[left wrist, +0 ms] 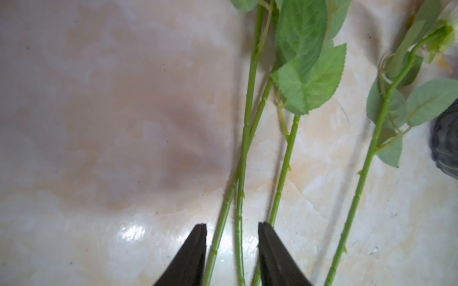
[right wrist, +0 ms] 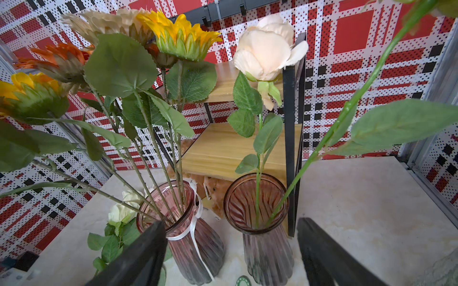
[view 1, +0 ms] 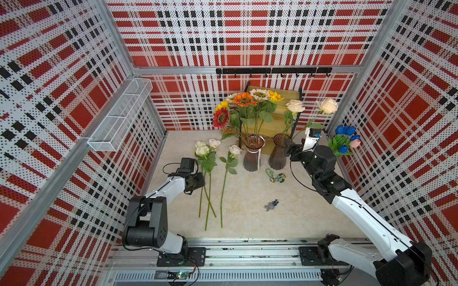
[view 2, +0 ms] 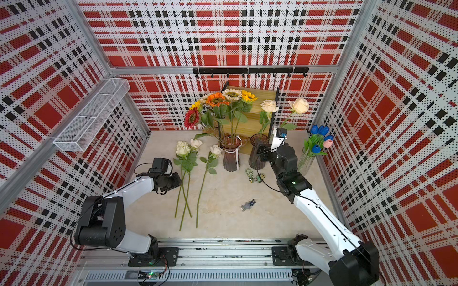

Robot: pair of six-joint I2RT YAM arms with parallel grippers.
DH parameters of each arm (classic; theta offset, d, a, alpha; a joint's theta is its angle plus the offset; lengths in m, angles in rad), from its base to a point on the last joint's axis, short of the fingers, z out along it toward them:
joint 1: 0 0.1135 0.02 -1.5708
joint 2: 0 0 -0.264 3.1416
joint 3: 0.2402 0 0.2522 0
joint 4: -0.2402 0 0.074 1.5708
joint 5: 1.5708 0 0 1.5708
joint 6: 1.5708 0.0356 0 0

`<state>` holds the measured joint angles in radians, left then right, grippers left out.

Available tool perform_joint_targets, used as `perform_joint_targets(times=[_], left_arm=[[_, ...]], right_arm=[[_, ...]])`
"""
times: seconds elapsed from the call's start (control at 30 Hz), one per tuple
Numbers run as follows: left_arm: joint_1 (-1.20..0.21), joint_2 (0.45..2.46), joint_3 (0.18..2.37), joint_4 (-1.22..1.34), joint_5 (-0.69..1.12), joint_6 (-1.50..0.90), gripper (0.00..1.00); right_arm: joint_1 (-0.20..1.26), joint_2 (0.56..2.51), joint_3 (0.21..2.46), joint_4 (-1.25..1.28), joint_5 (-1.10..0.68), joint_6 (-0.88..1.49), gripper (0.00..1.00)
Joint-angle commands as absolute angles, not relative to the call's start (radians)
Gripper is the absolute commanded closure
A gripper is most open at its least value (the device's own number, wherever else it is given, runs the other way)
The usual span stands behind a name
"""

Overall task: Arrange the flowers in different vases according to their variety
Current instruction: Pick up the flower at the center of the board.

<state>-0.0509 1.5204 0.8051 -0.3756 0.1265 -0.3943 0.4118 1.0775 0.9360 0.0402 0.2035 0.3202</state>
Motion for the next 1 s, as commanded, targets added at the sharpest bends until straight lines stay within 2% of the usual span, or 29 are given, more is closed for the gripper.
perform_joint_targets(times=[0.0, 0.43, 0.6, 0.73, 0.97], left_arm=[[-0.046, 1.540, 0.829, -0.298, 0.138, -0.375, 0.61], [-0.049, 1.635, 0.831, -0.207, 0.141, -0.383, 0.68], [-0.050, 1.661, 0.849, -0.198, 0.135, -0.388, 0.83], [-0.052, 1.660, 0.861, -0.193, 0.136, -0.390, 0.91], [-0.061, 1.565, 0.883, -0.224, 0.133, -0.408, 0.99]], right_arm=[[0.421, 1.049, 0.963, 0.003, 0.216, 0.330, 0.13], [0.422, 1.040, 0.997, -0.044, 0.213, 0.332, 0.15], [0.424, 1.033, 1.004, -0.063, 0.212, 0.337, 0.16], [0.434, 1.031, 1.002, -0.083, 0.213, 0.340, 0.16], [0.508, 1.054, 1.019, -0.127, 0.149, 0.374, 0.17]])
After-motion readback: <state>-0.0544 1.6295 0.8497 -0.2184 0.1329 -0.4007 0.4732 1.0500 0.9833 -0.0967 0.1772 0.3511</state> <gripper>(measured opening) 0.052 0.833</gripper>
